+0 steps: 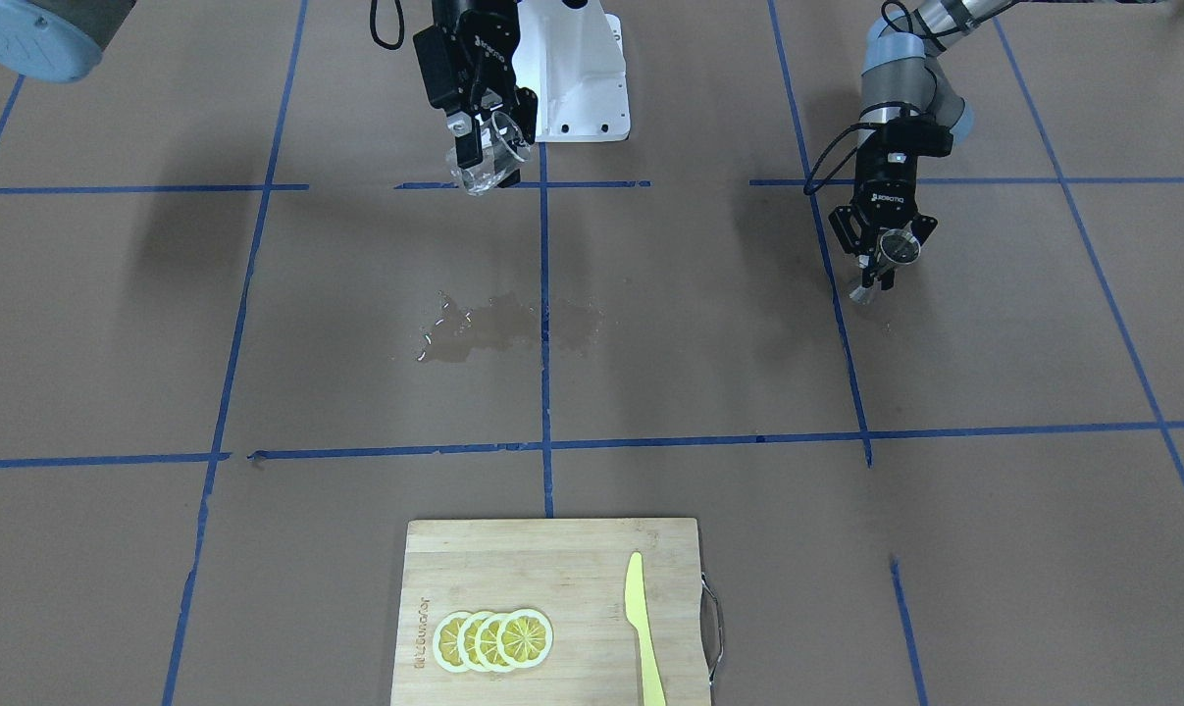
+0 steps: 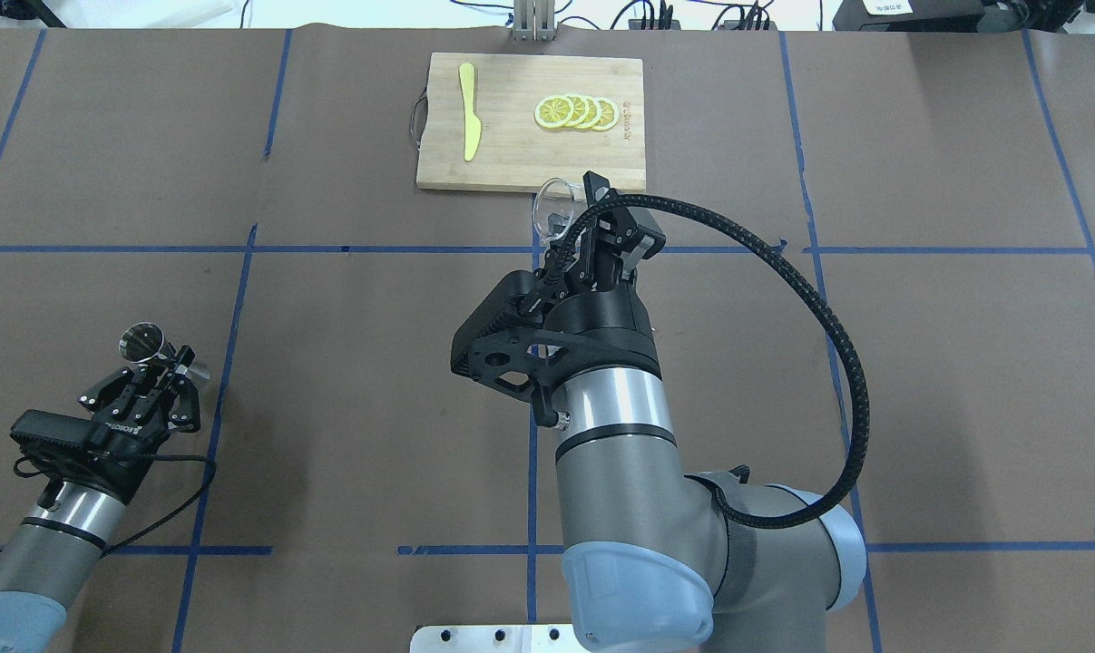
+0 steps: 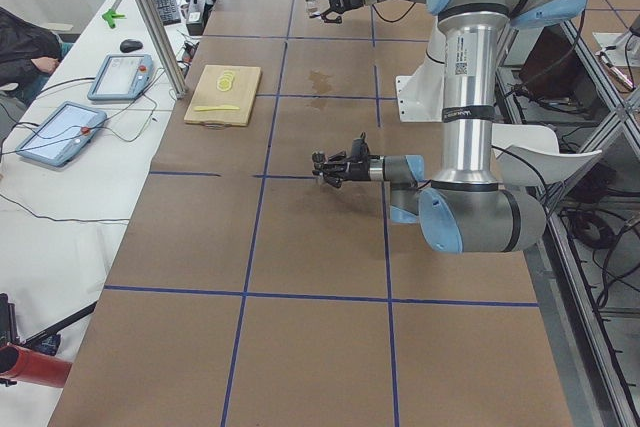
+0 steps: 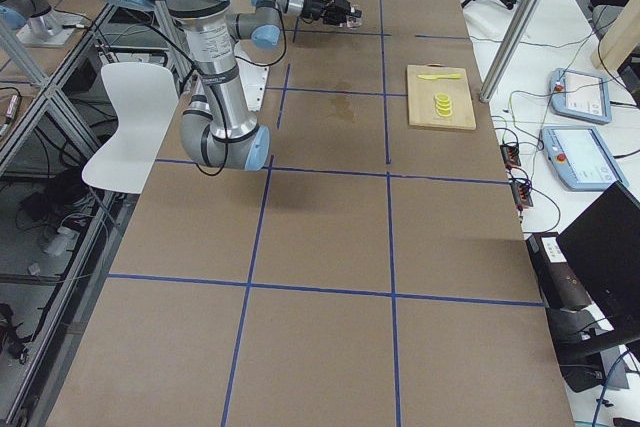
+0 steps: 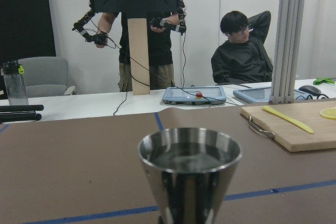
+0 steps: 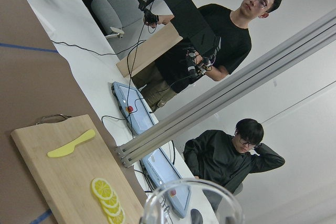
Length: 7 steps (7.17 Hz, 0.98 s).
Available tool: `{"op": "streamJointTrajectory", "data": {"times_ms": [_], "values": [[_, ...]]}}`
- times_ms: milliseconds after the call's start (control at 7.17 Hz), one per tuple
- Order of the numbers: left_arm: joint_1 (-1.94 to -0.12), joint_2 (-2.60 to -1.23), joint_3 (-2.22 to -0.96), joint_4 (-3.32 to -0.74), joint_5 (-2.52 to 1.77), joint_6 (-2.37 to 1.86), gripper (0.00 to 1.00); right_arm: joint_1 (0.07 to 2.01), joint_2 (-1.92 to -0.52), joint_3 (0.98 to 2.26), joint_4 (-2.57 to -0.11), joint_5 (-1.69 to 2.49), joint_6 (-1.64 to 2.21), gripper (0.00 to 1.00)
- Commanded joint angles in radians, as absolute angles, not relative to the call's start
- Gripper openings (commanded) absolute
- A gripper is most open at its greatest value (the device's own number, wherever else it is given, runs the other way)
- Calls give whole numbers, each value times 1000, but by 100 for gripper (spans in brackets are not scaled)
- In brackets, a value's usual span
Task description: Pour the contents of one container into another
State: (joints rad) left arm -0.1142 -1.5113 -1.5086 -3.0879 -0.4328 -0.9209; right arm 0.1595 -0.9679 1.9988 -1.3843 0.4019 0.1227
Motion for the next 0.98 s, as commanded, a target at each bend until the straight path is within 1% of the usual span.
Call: {"op": "streamJointTrajectory", "data": {"times_ms": [0, 140, 419, 837], "values": [[-106, -1513, -1508, -3088, -434, -922, 5, 160, -968, 1999, -1384, 402, 123, 0], [-104, -1513, -1506, -3088, -434, -922, 9, 160, -968, 1999, -1385, 402, 123, 0], [-100, -1513, -1502, -3089, -439, -923, 12, 160, -968, 1999, -1384, 402, 123, 0], [-94, -1513, -1491, -3094, -439, -923, 14, 160, -968, 1999, -1384, 402, 123, 0]]}}
